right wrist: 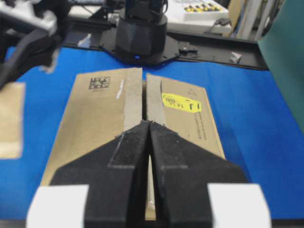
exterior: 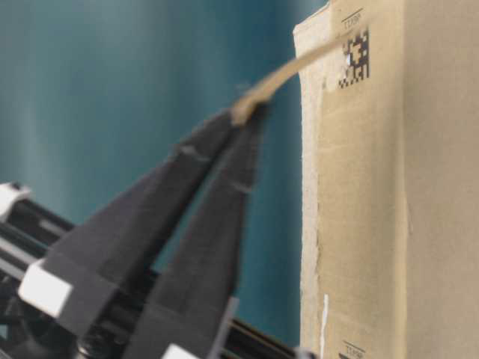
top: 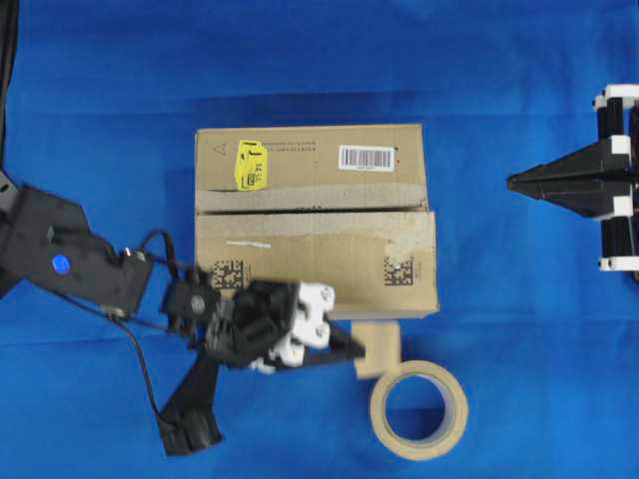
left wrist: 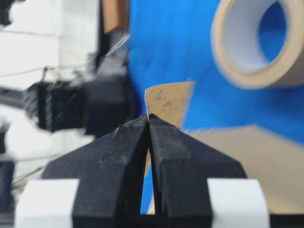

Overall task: Apply tape along the seams of the closed cardboard box to seal it securely.
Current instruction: 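Peel the strip off the roll and lift it toward the box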

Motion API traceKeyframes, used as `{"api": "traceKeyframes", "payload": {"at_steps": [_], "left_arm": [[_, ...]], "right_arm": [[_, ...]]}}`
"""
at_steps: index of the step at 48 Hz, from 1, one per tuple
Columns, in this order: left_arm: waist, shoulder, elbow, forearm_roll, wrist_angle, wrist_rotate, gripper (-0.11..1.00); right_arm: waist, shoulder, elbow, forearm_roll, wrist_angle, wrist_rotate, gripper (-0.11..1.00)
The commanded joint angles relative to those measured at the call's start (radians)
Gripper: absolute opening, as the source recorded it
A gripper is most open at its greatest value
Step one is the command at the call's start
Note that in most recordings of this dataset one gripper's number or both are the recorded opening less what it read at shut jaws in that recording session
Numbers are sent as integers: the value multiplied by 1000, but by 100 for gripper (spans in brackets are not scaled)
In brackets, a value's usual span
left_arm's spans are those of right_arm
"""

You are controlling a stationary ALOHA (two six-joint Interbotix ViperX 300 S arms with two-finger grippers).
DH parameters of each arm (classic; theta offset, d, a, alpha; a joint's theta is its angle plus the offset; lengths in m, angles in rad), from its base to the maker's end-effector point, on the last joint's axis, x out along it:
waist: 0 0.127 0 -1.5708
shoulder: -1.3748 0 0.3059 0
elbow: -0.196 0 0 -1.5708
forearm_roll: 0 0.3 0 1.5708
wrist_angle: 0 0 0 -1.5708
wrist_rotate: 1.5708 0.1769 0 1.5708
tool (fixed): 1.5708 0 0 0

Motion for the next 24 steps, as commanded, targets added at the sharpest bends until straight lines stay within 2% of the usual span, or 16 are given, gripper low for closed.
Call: {"api": "traceKeyframes", "payload": {"at_steps": [1, 11, 24], "left_arm": [[35, -64, 14, 2, -5, 25, 0], [118, -147, 61, 3, -5, 89, 0], [225, -193, 110, 3, 20, 89, 0]], "right_arm": [[2, 0, -23, 2, -3, 0, 2], [2, 0, -25, 0, -3, 0, 2], [2, 2, -26, 0, -8, -3, 2]]}}
